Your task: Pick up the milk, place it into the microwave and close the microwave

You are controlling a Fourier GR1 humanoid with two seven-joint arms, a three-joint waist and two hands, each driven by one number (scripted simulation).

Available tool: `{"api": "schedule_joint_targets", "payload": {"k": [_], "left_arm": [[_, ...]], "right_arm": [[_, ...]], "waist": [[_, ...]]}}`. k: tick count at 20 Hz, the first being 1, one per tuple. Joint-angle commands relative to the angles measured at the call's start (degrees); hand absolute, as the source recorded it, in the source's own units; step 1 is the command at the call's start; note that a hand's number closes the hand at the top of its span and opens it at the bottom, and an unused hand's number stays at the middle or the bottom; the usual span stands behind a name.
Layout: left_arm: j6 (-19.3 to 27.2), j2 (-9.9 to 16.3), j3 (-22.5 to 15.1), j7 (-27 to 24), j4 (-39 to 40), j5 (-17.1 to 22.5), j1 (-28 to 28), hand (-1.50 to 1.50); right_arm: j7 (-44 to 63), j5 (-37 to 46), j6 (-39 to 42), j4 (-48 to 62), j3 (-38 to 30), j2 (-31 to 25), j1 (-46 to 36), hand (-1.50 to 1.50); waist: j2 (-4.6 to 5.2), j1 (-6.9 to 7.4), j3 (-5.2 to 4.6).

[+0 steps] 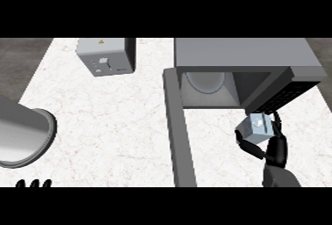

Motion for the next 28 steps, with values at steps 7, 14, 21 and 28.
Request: {"api": "schedule_joint_targets", "payload": {"k": [7,14,21,28], "left_arm": [[0.01,0.53,-0.45,2.63,-1.38,0.76,-1.1,-1.5],[-0.54,0.51,-1.12,1.27,0.03,-0.29,-1.49,-1.5],[-0.6,-0.41,-1.84,-1.52,-0.83,-0.09,1.67,-1.5],[-0.49,0.77,-2.41,1.19,-2.12,-0.59,1.98,-1.5]], "right_arm": [[-5.17,-0.38,4.58,7.74,0.2,-0.98,-9.29,1.5],[-7.92,-0.32,8.66,10.24,1.73,-0.35,-12.97,1.5],[-8.66,0.09,9.01,5.31,4.62,2.01,-9.81,1.5],[-4.81,-0.24,11.3,-3.38,7.58,0.98,-3.66,1.5]], "waist": [[0.59,1.81,0.18],[0.7,2.28,0.19],[-0.04,0.88,0.0],[-0.37,-0.55,-0.08]]}}
